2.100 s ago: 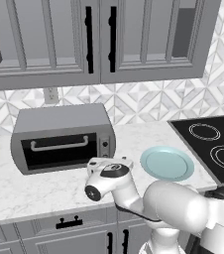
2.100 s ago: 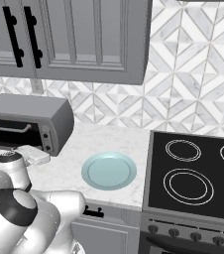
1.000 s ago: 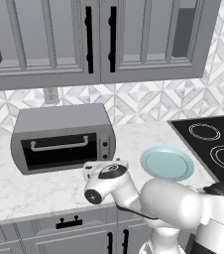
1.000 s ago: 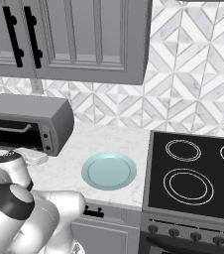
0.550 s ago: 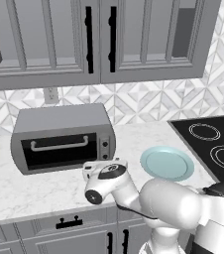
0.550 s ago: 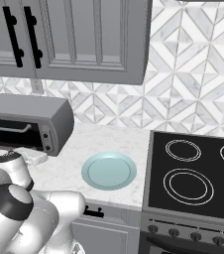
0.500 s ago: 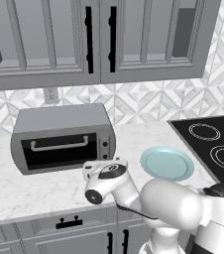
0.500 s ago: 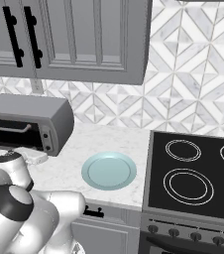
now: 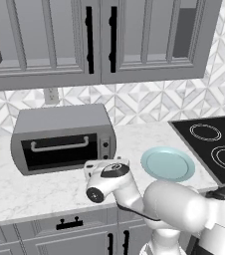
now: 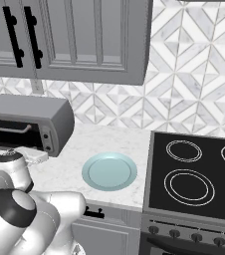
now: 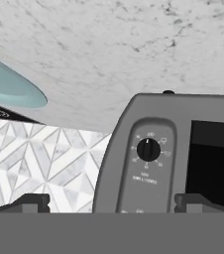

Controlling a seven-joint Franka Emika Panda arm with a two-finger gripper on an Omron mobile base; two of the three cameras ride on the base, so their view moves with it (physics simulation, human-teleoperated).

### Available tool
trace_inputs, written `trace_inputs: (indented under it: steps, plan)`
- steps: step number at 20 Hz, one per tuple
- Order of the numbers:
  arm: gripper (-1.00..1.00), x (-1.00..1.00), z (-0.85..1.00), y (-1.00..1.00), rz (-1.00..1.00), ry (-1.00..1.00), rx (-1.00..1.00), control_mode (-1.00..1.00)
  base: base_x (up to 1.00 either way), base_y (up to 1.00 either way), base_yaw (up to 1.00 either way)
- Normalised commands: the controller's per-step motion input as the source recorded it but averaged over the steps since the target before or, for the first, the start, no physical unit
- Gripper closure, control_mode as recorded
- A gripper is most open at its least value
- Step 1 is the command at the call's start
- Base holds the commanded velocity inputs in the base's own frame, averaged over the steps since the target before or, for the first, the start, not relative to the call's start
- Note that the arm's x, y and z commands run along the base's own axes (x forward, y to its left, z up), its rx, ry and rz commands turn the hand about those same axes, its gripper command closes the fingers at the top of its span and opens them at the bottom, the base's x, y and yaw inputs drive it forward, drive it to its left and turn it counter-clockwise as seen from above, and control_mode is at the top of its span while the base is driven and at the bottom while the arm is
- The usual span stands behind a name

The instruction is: Pick up the kebab skewer and baguette bread, and place them inside the toaster oven. Close the toaster oven door and start by setting the timer.

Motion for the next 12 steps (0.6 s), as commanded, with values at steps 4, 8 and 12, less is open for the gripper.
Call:
trace_inputs:
  steps: [4, 8, 12]
  plan:
    - [-1.00, 0.10, -0.34, -0.33, 0.13, 0.00, 0.00, -1.00, 0.00, 0.00, 0.00]
    - [-1.00, 0.05, -0.22, -0.43, 0.15, 0.00, 0.00, -1.00, 0.00, 0.00, 0.00]
    - [-1.00, 0.01, -0.29, -0.52, 0.16, 0.00, 0.00, -1.00, 0.00, 0.00, 0.00]
